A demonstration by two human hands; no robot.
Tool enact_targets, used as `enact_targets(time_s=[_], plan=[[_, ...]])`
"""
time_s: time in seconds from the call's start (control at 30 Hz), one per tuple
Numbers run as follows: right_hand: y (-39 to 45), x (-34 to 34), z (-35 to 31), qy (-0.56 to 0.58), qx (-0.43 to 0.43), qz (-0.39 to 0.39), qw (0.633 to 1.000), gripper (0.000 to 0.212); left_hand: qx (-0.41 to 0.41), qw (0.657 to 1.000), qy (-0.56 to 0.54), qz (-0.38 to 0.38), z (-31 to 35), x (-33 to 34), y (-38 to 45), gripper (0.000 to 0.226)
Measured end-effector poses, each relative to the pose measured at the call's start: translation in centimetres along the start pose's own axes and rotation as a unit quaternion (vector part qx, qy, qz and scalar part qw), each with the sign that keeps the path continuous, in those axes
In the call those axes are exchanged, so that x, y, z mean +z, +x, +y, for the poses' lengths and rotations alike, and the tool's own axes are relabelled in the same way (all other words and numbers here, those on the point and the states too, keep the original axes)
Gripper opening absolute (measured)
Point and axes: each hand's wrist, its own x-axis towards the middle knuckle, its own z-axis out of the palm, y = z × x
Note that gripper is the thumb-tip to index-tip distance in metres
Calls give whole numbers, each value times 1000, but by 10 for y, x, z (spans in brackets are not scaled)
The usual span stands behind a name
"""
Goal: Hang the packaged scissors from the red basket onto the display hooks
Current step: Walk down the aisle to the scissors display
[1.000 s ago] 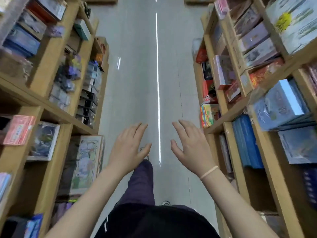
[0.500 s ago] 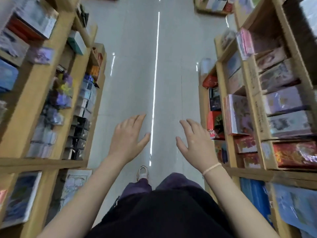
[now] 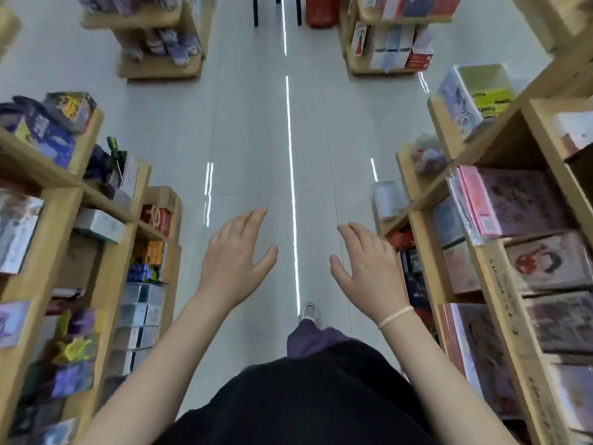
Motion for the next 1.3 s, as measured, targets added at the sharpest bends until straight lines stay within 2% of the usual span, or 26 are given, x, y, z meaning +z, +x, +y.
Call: enact_targets(time_s=[0.23,0.47,0.57,0.77,1.0,1.13,1.3], plan=[[244,-1,30,11,-40,-6,999,45,-51,998,-28,22,-27,-44,207,77],[503,53,65,-20,-36,-21,999,50,-76,996,-37,19,-114,-56,445,79],[600,54,70,-35,-58,-4,998,49,-63,997,-43,4,-133,-80,547,81],[787,61,90,-7,-13,19,1000,49,-19,999,-47,-2,-145,-124,755,74],[1019,127,144,24,12,-8,1000,50,-49,998,-38,5,-192,-135,989,75],[1164,126,159,33,-10,-20,999,47,-70,997,-34,14,-209,-166,1110,65],[1321,125,160,35,-37,-41,998,45,-103,993,-48,39,-244,-201,1239,63]])
